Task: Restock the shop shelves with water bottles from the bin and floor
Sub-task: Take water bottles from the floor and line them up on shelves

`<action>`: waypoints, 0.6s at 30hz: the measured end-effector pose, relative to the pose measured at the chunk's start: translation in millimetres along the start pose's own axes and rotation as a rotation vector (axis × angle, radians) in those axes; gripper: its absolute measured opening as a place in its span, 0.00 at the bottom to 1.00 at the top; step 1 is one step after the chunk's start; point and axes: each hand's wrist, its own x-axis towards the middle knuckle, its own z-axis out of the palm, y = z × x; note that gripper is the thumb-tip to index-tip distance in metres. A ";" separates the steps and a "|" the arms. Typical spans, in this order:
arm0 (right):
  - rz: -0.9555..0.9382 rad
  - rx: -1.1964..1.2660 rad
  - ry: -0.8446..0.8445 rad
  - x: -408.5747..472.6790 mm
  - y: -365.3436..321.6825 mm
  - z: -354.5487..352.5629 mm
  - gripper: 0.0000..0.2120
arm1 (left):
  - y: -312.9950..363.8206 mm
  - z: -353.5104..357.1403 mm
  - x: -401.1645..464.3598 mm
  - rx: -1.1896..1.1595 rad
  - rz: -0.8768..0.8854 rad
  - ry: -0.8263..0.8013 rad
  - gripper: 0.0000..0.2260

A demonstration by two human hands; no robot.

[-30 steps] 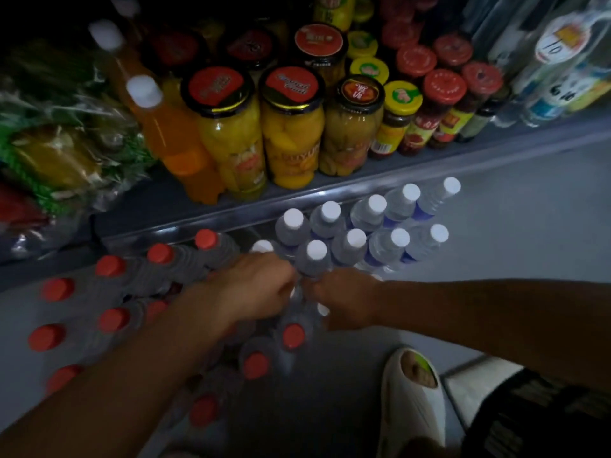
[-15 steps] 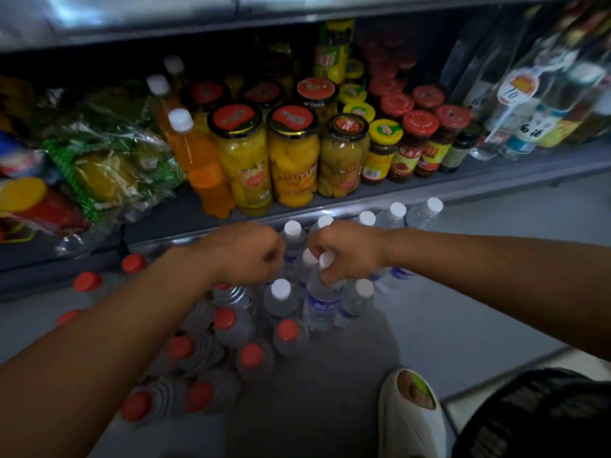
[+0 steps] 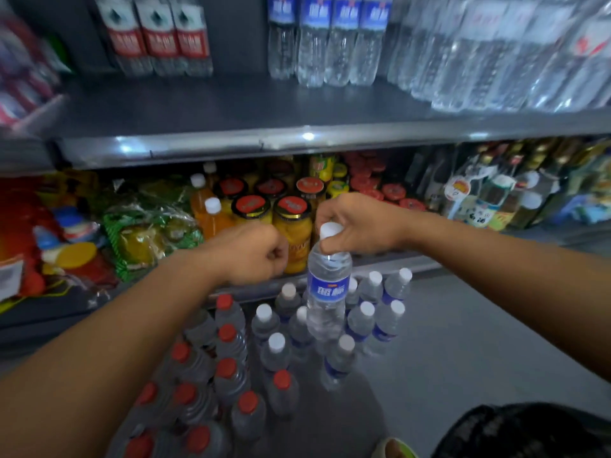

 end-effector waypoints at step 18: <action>-0.139 0.094 0.779 60.0 -22.6 -203.4 0.06 | -3.8 -182.2 55.1 0.052 0.010 0.362 0.05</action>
